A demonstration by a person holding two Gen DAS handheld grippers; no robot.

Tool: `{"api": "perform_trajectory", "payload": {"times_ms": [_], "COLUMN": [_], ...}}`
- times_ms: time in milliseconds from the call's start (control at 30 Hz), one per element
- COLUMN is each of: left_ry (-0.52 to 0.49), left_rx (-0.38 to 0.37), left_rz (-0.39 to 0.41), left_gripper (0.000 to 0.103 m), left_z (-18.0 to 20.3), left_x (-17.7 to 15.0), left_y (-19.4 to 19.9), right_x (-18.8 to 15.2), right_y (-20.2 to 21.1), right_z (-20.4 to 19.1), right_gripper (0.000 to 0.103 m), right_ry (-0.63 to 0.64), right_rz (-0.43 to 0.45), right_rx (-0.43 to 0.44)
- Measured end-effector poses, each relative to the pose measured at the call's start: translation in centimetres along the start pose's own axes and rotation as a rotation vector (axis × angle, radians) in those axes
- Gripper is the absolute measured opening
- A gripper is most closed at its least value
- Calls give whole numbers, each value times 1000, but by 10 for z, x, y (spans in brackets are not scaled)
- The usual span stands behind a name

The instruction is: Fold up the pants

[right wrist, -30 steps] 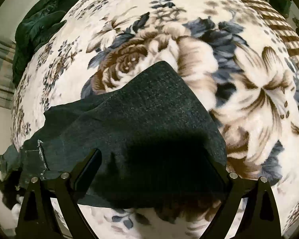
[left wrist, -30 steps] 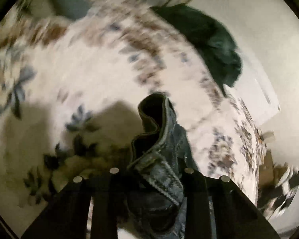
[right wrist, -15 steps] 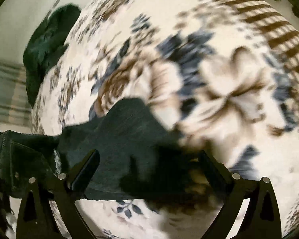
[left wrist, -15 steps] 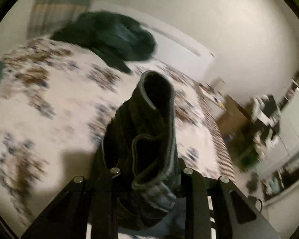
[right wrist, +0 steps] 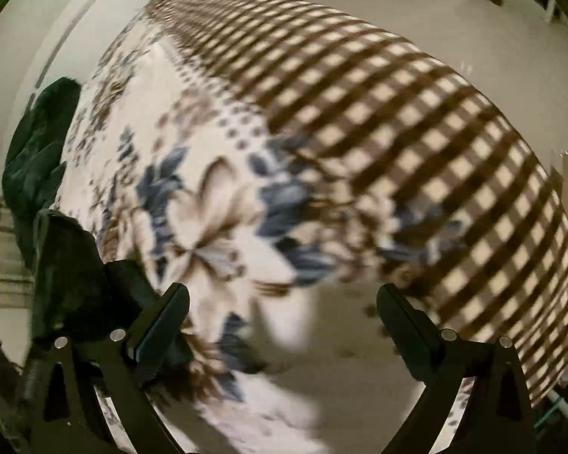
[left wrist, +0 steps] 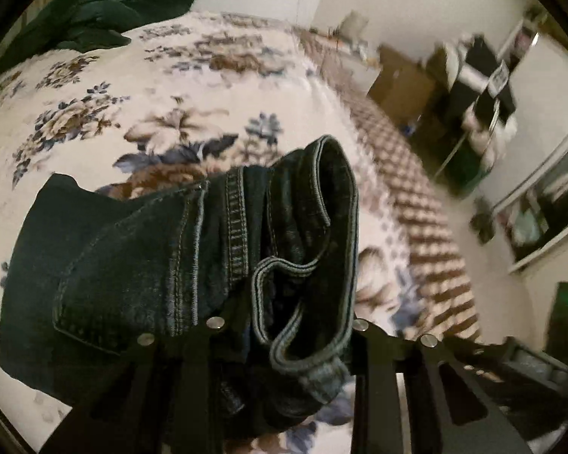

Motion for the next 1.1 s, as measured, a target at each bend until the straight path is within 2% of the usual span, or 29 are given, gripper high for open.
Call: {"api": "perform_trajectory", "payload": {"times_ms": [33, 67, 100, 133, 200, 367, 467, 533, 600, 700, 767, 833, 867, 900, 1000, 1100], "left_ry": [-10, -4, 8, 19, 37, 106, 173, 209, 250, 321, 355, 378, 389, 396, 393, 378], "left_rx": [12, -8, -27, -52, -84, -117, -46, 8, 92, 116, 97, 66, 49, 33, -2, -35], "left_rz": [-21, -38, -54, -67, -86, -76, -56, -64, -91, -144, -186, -221, -234, -249, -269, -293], "left_gripper": [33, 36, 45, 63, 87, 89, 90, 90, 90, 90, 90, 90, 90, 90, 90, 91], "left_z": [3, 4, 2, 1, -2, -43, -102, -144, -191, -236, -249, -254, -254, -253, -241, -230], "left_x": [0, 3, 0, 2, -1, 19, 32, 31, 26, 12, 2, -8, -12, -17, -20, -25], "left_y": [-2, 1, 3, 8, 17, 54, 75, 78, 72, 55, 42, 28, 23, 18, 13, 4], "right_x": [0, 1, 1, 1, 2, 3, -2, -5, -8, -12, -13, -11, -11, -12, -17, -16], "right_y": [-1, -2, -3, -4, -5, -9, -25, -46, -69, -104, -115, -112, -106, -102, -77, -62], "right_z": [3, 5, 4, 3, -6, -61, -99, -121, -137, -148, -150, -147, -146, -144, -145, -136], "right_gripper": [101, 101, 101, 101, 102, 102, 102, 102, 102, 103, 101, 70, 38, 30, 23, 22], "right_ry": [-3, -3, -1, 3, 19, 89, 126, 125, 132, 145, 134, 82, 68, 56, 56, 70], "right_rz": [-4, -8, -10, -11, -16, -34, -100, -174, -239, -304, -331, -302, -280, -274, -240, -197], "right_rx": [-2, 1, 5, 15, 43, 180, 290, 362, 390, 358, 352, 393, 409, 405, 407, 314]}}
Point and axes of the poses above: each gripper's, at about its wrist camera, not at the fingertips, and y roughly against the way its jaws point, z to its right, x to its top, the point moved 8 cm from there along -y, roughly the way its jaws point, and after that the axes turned 5 degrees about -z, right-handed, at the moved point
